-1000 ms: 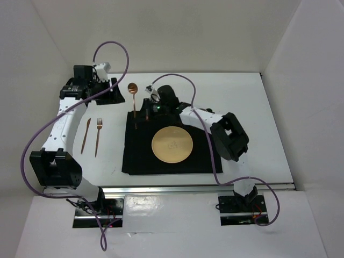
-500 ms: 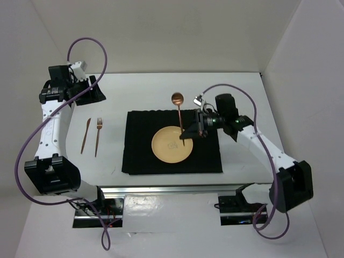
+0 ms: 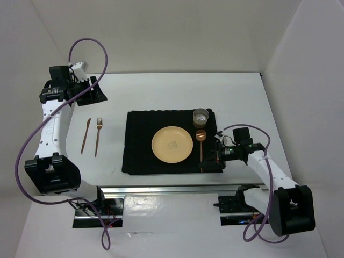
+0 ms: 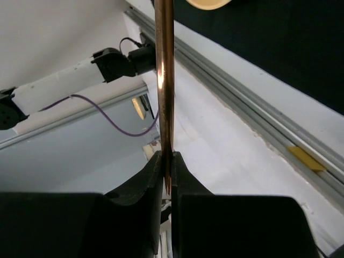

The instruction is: Set the dinner table for one person

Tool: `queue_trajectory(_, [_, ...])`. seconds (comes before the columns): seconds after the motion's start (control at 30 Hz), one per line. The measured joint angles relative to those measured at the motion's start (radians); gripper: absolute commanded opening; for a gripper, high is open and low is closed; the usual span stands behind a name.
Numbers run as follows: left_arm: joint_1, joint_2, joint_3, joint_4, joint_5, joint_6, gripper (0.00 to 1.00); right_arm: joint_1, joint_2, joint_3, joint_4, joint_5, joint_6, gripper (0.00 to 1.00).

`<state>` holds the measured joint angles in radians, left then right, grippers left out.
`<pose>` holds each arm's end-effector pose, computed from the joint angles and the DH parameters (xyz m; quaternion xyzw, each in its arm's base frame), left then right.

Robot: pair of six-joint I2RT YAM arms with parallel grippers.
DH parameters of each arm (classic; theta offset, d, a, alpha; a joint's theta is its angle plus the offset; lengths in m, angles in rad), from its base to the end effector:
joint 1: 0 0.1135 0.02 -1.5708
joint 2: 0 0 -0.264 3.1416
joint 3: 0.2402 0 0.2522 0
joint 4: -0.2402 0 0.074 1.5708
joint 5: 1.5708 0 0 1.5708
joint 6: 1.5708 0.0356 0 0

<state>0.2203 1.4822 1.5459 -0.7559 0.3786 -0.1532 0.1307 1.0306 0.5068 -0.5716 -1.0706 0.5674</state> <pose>0.3149 0.0570 0.3836 -0.0864 0.8883 -0.1562 0.4232 0.1625 0.0529 0.1884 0.0638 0.8421 0.5351 0.0208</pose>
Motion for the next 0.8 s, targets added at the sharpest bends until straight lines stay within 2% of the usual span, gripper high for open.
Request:
queue_trajectory(0.43, [0.000,0.002,0.000,-0.004,0.005,0.019,0.72,-0.086,0.336,-0.004,0.075,0.016,-0.109,0.00])
queue_trajectory(0.8, [0.000,0.002,0.000,-0.011,0.005,0.023,0.72,-0.086,0.490,0.031,0.211,0.010,-0.117,0.00])
